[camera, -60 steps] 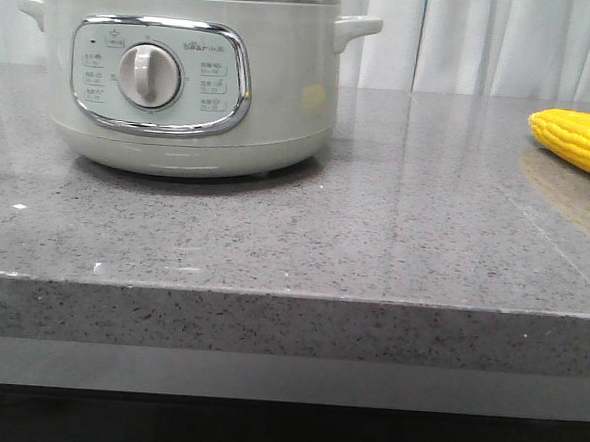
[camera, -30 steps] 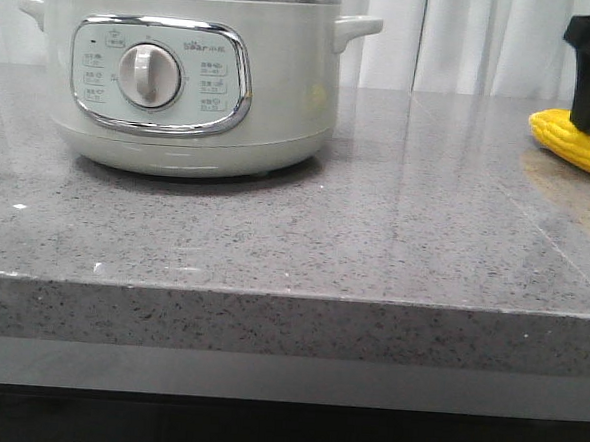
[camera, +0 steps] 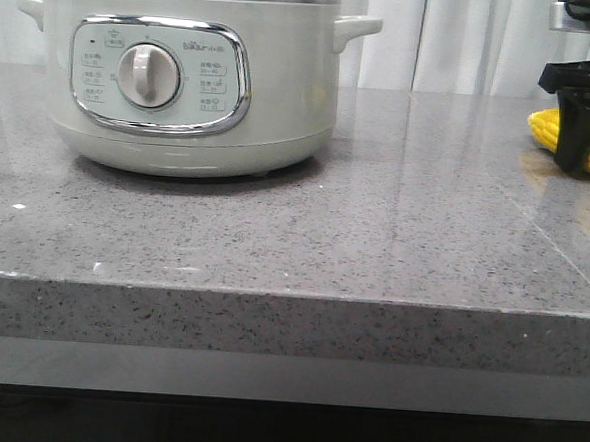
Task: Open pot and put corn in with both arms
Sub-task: 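Lift the corn with the right gripper and carry it over the pot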
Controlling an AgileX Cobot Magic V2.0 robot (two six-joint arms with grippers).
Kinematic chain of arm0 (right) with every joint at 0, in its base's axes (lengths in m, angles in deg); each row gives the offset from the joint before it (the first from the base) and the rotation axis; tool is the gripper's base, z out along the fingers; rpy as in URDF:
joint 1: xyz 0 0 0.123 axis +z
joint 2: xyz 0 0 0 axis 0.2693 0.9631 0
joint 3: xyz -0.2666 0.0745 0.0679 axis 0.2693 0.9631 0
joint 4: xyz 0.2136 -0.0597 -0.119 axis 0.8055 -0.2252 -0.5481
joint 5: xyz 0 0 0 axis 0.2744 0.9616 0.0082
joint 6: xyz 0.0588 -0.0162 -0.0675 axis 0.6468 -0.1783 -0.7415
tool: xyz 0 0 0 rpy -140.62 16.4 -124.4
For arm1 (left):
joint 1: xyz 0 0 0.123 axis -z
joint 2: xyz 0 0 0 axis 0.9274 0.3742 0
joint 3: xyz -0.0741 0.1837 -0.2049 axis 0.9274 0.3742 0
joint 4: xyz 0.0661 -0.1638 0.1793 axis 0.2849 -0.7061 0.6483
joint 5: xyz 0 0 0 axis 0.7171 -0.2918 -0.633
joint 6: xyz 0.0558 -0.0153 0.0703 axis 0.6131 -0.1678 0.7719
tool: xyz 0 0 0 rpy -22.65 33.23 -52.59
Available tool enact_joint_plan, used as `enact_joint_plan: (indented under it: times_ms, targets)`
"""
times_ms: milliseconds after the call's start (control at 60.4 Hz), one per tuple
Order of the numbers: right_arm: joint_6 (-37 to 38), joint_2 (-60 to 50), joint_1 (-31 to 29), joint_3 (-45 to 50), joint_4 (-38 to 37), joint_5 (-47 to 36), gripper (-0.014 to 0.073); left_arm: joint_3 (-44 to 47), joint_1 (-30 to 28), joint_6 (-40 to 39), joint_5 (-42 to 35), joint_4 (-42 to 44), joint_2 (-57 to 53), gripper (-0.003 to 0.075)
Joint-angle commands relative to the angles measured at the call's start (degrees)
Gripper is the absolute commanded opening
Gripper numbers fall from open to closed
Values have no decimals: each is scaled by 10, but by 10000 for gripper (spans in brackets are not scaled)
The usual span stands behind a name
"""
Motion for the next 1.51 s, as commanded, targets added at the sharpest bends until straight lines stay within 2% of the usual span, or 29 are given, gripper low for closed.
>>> enact_joint_plan:
  times_ms: [0,314,497,761,877,1192,1490]
  targets:
    - [-8,-32,-1,-19,6,-9,307,-21,-1,-5,-82,-6,-3,186]
    - [-8,-75,-1,-21,18,-11,311,-21,-1,-5,-82,-6,-3,186]
    - [-9,-117,17,-66,36,-3,311,-21,-1,-5,-82,-6,-3,186]
    - [-9,-132,103,-191,47,24,311,-21,-1,-5,-82,-6,-3,186]
    - [-9,-132,160,-235,50,14,311,-21,-1,-5,-82,-6,-3,186]
    - [-9,-122,295,-246,51,-62,311,-21,-1,-5,-82,-6,-3,186]
    - [-9,-76,368,-246,51,-147,311,-21,-1,-5,-82,-6,-3,187]
